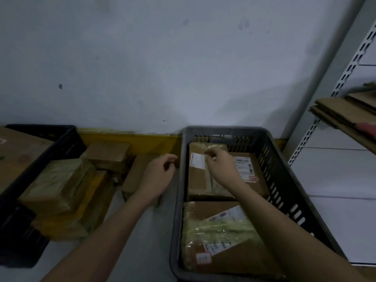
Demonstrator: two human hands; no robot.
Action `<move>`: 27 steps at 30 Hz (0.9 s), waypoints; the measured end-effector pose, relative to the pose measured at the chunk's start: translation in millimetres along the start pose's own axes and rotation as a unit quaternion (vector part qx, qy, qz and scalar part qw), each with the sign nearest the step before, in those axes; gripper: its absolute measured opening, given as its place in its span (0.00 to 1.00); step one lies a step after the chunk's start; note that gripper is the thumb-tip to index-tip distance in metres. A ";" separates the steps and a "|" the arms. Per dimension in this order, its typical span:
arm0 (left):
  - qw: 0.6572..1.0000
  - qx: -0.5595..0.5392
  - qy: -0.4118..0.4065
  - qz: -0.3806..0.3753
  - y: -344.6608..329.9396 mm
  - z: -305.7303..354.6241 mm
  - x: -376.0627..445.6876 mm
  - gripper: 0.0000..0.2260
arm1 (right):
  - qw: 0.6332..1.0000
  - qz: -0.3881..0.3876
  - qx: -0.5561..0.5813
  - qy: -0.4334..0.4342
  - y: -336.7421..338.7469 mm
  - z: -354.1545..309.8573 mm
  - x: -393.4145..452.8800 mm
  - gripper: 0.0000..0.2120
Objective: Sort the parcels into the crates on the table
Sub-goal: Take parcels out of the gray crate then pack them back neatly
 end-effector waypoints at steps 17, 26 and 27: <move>0.953 -0.001 0.303 -0.024 44.1 -232.8 -9.6 0.22 | 0.927 -0.239 0.048 -0.286 -251.1 -27.7 -41.0 0.19; 0.939 -0.042 0.328 -0.093 22.4 -273.4 1.6 0.21 | 0.872 -0.275 -0.008 -0.405 -275.6 1.5 -64.3 0.17; 0.937 -0.047 0.333 -0.097 21.0 -275.0 1.3 0.22 | 0.870 -0.271 -0.004 -0.413 -274.3 2.1 -64.6 0.17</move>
Point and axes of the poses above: each hand's wrist, its own x-axis towards the middle knuckle, its own y-axis out of the back of the hand, z = x × y, the point moved 10 cm from there along x, towards the middle knuckle, and after that the axes turned 12 degrees about z, right-handed, at the moved point
